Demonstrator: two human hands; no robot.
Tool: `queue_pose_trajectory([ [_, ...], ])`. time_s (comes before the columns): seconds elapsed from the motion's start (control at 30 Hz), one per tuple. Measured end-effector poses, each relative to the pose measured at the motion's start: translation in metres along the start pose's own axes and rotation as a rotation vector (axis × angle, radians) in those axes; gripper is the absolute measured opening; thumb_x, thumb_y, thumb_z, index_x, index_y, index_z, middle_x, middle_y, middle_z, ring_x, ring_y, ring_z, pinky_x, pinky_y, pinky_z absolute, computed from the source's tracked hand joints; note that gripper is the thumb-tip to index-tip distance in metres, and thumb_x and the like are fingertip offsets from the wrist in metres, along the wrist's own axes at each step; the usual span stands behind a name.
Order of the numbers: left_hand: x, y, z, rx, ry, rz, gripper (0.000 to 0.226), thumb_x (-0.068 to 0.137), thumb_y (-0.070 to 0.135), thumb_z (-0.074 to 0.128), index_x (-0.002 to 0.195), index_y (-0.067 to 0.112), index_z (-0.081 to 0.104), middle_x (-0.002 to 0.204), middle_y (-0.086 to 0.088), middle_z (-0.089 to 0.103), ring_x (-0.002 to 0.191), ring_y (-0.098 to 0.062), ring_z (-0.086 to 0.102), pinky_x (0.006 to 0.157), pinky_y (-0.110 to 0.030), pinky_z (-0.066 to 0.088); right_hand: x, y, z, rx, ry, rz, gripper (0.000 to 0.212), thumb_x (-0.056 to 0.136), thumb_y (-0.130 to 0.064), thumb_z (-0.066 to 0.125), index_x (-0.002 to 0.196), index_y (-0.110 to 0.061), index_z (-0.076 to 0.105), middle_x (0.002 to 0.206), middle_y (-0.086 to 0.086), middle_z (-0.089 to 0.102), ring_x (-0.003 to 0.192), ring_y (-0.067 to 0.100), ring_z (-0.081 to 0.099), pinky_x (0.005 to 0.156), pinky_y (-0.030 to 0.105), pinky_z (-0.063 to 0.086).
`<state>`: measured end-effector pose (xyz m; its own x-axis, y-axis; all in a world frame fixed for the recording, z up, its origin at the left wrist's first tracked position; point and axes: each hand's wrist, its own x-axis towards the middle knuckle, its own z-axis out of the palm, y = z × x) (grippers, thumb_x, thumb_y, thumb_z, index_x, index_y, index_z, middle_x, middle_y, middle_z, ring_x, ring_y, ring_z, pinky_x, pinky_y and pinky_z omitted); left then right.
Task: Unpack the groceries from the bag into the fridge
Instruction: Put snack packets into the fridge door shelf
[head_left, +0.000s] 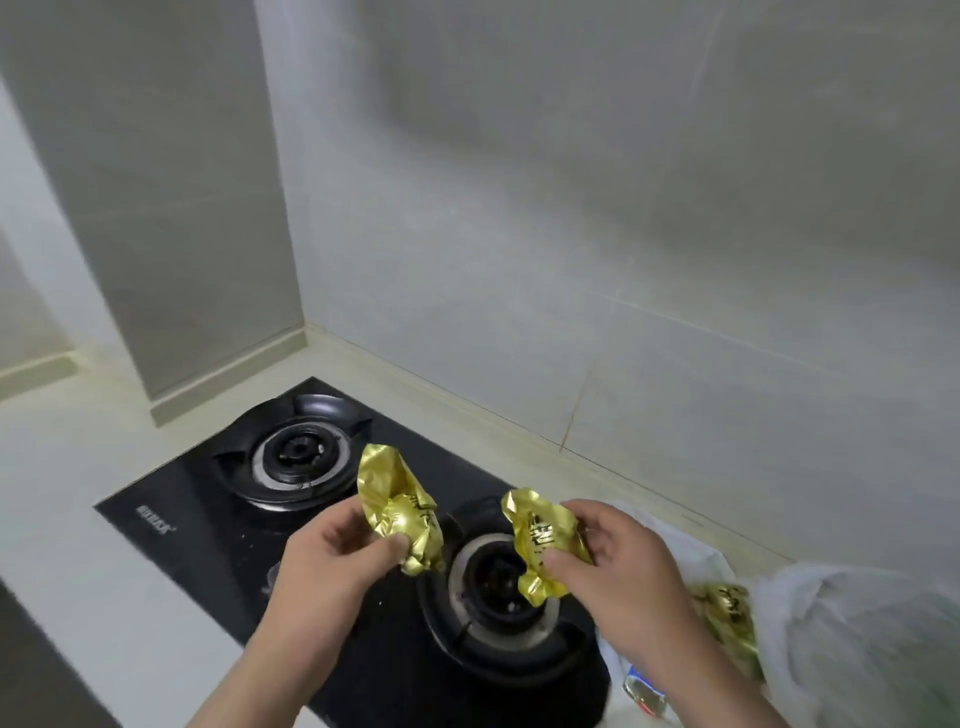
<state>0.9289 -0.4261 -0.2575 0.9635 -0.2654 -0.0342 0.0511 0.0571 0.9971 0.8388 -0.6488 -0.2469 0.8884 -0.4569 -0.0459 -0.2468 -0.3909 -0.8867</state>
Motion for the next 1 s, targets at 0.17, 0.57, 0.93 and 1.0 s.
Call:
queue_pose_trajectory([
  [0.17, -0.028, 0.025, -0.089, -0.054, 0.117, 0.036, 0.024, 0.068, 0.009, 0.072, 0.090, 0.018, 0.076, 0.089, -0.014, 0.074, 0.078, -0.029, 0.067, 0.071, -0.034, 0.054, -0.017, -0.070, 0.069, 0.041, -0.177, -0.131, 0.031, 0.081, -0.007, 0.076, 0.097, -0.032, 0.068, 0.093, -0.019, 0.074, 0.087, 0.000, 0.070, 0.081, 0.026, 0.056],
  [0.57, -0.127, 0.050, -0.279, -0.441, 0.444, 0.131, 0.031, 0.071, 0.005, 0.061, 0.099, -0.005, 0.068, 0.094, -0.021, 0.070, 0.089, -0.031, 0.068, 0.073, -0.034, 0.058, -0.078, -0.190, 0.245, 0.200, -0.538, -0.324, 0.035, 0.081, 0.005, 0.072, 0.097, -0.026, 0.070, 0.093, -0.011, 0.076, 0.088, 0.007, 0.072, 0.070, 0.020, 0.056],
  [0.93, -0.203, 0.064, -0.363, -0.577, 0.723, 0.215, 0.038, 0.077, 0.010, 0.074, 0.110, -0.007, 0.062, 0.103, -0.023, 0.069, 0.094, -0.032, 0.068, 0.073, -0.031, 0.058, -0.128, -0.246, 0.349, 0.261, -0.800, -0.405, 0.029, 0.082, 0.000, 0.073, 0.103, -0.020, 0.070, 0.091, -0.007, 0.076, 0.082, 0.011, 0.073, 0.060, 0.018, 0.052],
  [1.0, -0.213, 0.067, -0.370, -0.551, 0.764, 0.224, 0.036, 0.077, 0.009, 0.075, 0.108, -0.006, 0.063, 0.103, -0.023, 0.069, 0.093, -0.033, 0.067, 0.074, -0.032, 0.058, -0.132, -0.252, 0.362, 0.276, -0.841, -0.411, 0.029, 0.082, 0.000, 0.073, 0.104, -0.019, 0.070, 0.092, -0.008, 0.076, 0.082, 0.009, 0.073, 0.060, 0.016, 0.052],
])
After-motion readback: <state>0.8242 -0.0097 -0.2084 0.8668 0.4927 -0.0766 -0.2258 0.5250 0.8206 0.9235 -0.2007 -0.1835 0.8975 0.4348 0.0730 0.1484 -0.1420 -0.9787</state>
